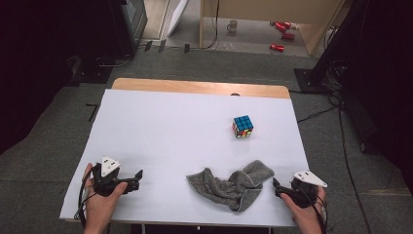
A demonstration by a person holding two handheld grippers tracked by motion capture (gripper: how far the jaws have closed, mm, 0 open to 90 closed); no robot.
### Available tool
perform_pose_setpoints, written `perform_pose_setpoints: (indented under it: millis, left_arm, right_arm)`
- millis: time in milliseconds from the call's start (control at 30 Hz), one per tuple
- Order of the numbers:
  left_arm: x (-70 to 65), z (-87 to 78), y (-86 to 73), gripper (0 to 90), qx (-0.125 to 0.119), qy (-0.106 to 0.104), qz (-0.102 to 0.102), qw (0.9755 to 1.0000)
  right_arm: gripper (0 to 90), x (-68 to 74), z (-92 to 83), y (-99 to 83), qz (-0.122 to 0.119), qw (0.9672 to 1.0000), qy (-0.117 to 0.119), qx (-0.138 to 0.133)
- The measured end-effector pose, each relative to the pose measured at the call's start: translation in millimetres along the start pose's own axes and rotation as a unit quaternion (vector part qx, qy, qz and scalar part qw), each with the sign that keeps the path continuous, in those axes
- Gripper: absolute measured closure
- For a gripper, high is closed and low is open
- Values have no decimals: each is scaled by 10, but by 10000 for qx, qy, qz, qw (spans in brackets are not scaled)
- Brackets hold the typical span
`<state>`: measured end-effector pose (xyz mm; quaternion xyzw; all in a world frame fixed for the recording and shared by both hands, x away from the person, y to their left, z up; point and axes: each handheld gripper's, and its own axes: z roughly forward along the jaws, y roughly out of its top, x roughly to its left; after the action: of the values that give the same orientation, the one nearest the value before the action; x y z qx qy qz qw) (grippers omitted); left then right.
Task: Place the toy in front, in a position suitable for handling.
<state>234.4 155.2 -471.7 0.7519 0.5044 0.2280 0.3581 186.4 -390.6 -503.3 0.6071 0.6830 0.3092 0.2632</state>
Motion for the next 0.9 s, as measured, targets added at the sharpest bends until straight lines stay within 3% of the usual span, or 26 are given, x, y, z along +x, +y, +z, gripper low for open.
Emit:
perform_pose_setpoints:
  millis: [267, 667, 767, 900]
  left_arm:
    - [-424, 86, 101, 0, 54, -434, 490, 9978]
    - [-850, 239, 177, 0, 14, -954, 748, 9926]
    - [-982, 277, 184, 0, 36, -1175, 828, 9896]
    - [-1233, 344, 191, 0, 110, -1656, 997, 9811]
  right_arm:
    - [134, -4, 3, 11, 29, 10000, -44, 24]
    - [133, -27, -68, 40, 150, 9998, -95, -134]
    - [133, -25, -96, 58, 176, 9997, -99, -169]
    - [133, -19, -135, 101, 195, 9994, -85, -268]
